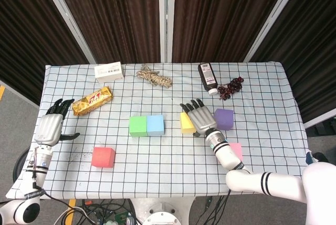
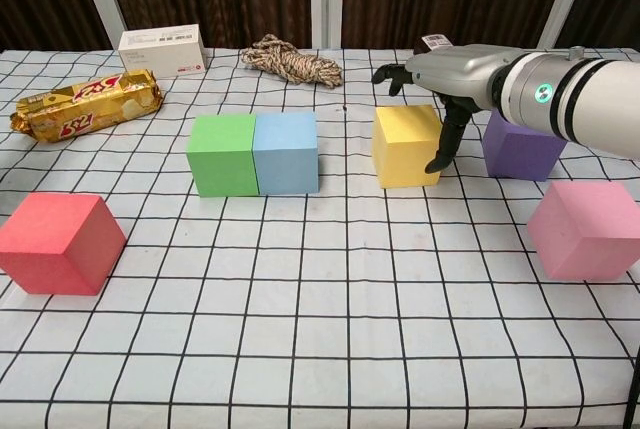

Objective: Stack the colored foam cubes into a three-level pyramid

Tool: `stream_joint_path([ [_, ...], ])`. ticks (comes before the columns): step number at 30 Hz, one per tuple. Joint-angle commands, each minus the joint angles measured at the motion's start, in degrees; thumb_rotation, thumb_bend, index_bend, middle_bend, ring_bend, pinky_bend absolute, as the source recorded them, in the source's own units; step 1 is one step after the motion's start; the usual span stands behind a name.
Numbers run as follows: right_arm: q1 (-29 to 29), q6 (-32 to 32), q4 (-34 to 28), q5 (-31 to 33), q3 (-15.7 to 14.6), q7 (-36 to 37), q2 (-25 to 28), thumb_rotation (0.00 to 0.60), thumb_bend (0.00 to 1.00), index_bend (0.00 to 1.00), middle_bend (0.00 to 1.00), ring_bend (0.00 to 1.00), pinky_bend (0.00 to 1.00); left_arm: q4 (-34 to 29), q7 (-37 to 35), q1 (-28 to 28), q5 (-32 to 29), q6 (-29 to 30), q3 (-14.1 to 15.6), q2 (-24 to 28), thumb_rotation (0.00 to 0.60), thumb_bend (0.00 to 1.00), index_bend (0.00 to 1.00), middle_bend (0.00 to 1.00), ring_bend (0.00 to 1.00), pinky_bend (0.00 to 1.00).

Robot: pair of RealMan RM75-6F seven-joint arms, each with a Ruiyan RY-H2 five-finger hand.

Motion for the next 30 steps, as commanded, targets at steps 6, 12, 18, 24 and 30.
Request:
stream_joint_path([
  [6, 0.29, 3.52, 1.66, -2.67, -0.10, 0.27, -2.15, 0.600, 0.08, 0.00, 0.44, 0.07, 0.00, 0.05, -0.14, 0.16, 0.06, -0.34, -0.21, 0.10, 0.600, 0.00, 0.08, 0.10, 0.03, 0.18],
  [12, 0.05, 4.90, 1.42, -4.53, 0.50, 1.56, -2.29, 0.600, 0.11, 0.00, 0.48, 0.10, 0.00, 0.22, -0.26, 0.26, 0.03, -0.75, -0.32, 0.12, 0.600, 0.00, 0.08, 0.10, 0.03, 0.18],
  [18, 0.75, 3.55, -0.17, -5.29, 1.50, 2.96, -1.43, 0.600, 0.11, 0.00, 0.49, 0.10, 0.00, 0.04, -0.69, 0.26, 0.14, -0.97, -0.67, 0.31, 0.600, 0.00, 0.08, 0.10, 0.03, 0.18],
  [24, 2.31, 3.13, 0.04, -3.73, 2.12, 1.55, -2.83, 0.600, 0.11, 0.00, 0.48, 0.10, 0.00, 0.15, -0.86, 0.47, 0.30, -1.11, -0.57, 0.40, 0.600, 0.00, 0.08, 0.10, 0.03, 0.18],
  [30, 3.79, 2.87, 1.05, -0.59, 1.38, -1.47, -4.68, 0.600, 0.11, 0.00, 0.48, 0.10, 0.00, 0.51, -1.58, 0.68, 0.40, -1.27, -0.63, 0.58, 0.600, 0.00, 0.08, 0.10, 0.03, 0.18],
])
